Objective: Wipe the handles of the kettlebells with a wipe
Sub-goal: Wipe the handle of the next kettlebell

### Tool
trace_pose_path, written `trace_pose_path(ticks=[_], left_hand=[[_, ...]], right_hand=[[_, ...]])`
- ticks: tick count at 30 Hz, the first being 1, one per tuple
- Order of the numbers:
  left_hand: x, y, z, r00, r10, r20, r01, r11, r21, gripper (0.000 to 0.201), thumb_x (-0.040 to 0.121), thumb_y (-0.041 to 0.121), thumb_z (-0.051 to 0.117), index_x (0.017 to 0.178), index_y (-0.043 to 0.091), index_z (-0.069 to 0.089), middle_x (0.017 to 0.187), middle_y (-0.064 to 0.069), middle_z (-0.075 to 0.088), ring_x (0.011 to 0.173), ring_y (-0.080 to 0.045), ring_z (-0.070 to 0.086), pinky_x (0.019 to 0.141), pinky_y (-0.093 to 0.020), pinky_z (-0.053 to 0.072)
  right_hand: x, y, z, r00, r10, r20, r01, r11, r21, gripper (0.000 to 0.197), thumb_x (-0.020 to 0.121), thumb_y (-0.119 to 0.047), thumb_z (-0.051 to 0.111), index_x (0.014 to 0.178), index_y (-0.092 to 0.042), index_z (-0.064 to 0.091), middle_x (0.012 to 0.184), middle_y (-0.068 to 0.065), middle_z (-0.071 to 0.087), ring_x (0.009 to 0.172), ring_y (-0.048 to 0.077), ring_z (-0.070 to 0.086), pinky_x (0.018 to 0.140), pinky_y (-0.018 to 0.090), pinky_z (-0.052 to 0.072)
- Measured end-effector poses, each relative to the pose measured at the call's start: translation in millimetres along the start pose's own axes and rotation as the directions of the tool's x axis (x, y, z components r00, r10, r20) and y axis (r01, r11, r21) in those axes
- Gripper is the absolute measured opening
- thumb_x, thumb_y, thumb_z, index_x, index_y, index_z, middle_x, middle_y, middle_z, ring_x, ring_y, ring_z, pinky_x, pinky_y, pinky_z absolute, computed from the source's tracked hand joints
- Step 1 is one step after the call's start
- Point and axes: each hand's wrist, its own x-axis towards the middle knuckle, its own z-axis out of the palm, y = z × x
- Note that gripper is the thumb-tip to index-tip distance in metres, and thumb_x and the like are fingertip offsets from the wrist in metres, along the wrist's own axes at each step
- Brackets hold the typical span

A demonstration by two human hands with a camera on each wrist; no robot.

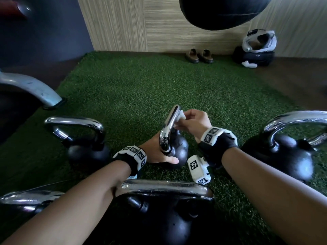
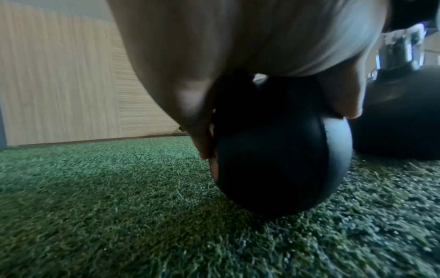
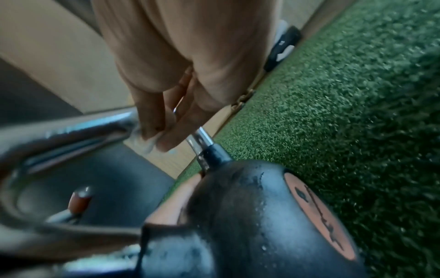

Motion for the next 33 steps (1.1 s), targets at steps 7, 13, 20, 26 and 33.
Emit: trace_pose_path(ticks=[7,13,20,26,33], left_hand=[[-4,7,-1,0.998,0.06,0.014,-0.058,0.995,-0.077,0.051,0.074,0.014,0.092,0.109,0.029,0.058,0.094,0.024,0.063,0.084,0.03,0.055,0.077,0.007,0.037],[-5,19,-6,0.999,0.006,0.043,-0.002,0.996,-0.094,0.04,0.073,0.009,0.088,0.075,0.018,0.049,0.072,0.016,0.059,0.076,0.0,0.064,0.082,-0.008,0.043],[-13,27,-7,0.997,0.01,0.07,-0.024,0.982,0.188,0.046,0.07,0.066,0.08,0.107,0.046,0.06,0.118,0.008,0.062,0.117,-0.014,0.061,0.112,-0.032,0.045],[-24,43,-27,0.983,-0.074,0.169,0.023,0.959,0.283,0.057,0.081,0.022,0.085,0.132,0.017,0.06,0.124,0.001,0.057,0.108,-0.007,0.045,0.095,-0.006,0.035],[-42,66,-85,0.973,-0.12,-0.196,0.113,0.993,-0.046,0.067,0.084,0.079,0.056,0.128,0.03,0.068,0.114,0.01,0.073,0.098,-0.014,0.071,0.088,-0.035,0.057]], right_hand=[[10,6,20,0.916,-0.299,-0.266,0.165,0.888,-0.429,0.013,0.082,-0.021,0.077,0.073,-0.016,0.069,0.07,0.0,0.073,0.067,0.021,0.071,0.061,0.032,0.06],[14,-1,31,0.907,-0.244,-0.342,0.064,0.885,-0.461,0.022,0.085,-0.024,0.067,0.076,-0.004,0.072,0.066,0.003,0.064,0.068,0.025,0.06,0.063,0.03,0.051],[7,-4,31,0.96,-0.151,-0.237,-0.014,0.817,-0.576,0.023,0.088,-0.022,0.066,0.074,-0.006,0.071,0.07,0.009,0.067,0.057,0.02,0.056,0.059,0.023,0.043],[11,-19,12,0.994,0.038,-0.1,-0.094,0.753,-0.652,0.026,0.068,-0.027,0.068,0.08,-0.004,0.073,0.076,0.017,0.076,0.07,0.035,0.076,0.07,0.054,0.064],[4,-54,-9,0.934,-0.354,-0.045,0.221,0.671,-0.708,0.005,0.087,-0.01,0.068,0.087,-0.015,0.065,0.084,0.007,0.075,0.076,0.03,0.074,0.066,0.045,0.064]])
